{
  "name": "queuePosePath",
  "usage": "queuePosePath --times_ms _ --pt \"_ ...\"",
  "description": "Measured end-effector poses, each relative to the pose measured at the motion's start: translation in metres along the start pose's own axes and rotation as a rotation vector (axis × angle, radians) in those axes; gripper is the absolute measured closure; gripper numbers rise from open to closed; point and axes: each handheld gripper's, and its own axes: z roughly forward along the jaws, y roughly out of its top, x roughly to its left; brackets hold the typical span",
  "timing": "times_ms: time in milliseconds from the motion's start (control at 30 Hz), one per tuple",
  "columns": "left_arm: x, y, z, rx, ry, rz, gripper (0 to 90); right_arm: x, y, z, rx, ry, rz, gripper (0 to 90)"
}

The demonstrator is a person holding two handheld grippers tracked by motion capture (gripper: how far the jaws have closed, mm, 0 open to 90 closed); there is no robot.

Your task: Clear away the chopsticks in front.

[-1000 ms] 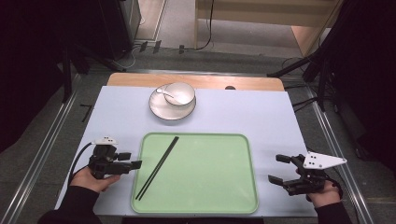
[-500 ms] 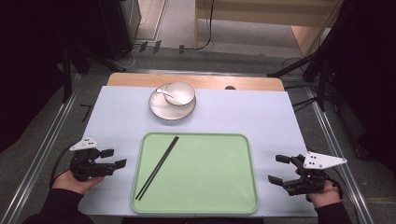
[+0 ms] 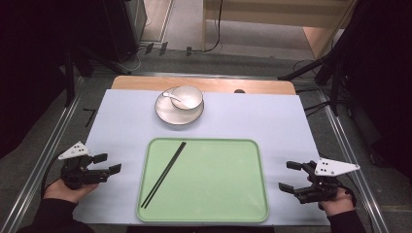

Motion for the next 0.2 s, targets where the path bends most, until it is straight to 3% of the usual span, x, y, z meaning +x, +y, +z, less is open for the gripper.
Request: queuePosePath --times_ms 200 --pt "0.0009 0.0000 0.0000 -0.009 0.004 -0.003 24.9 -0.0001 0.0001 0.0003 0.002 0.002 0.000 17.5"
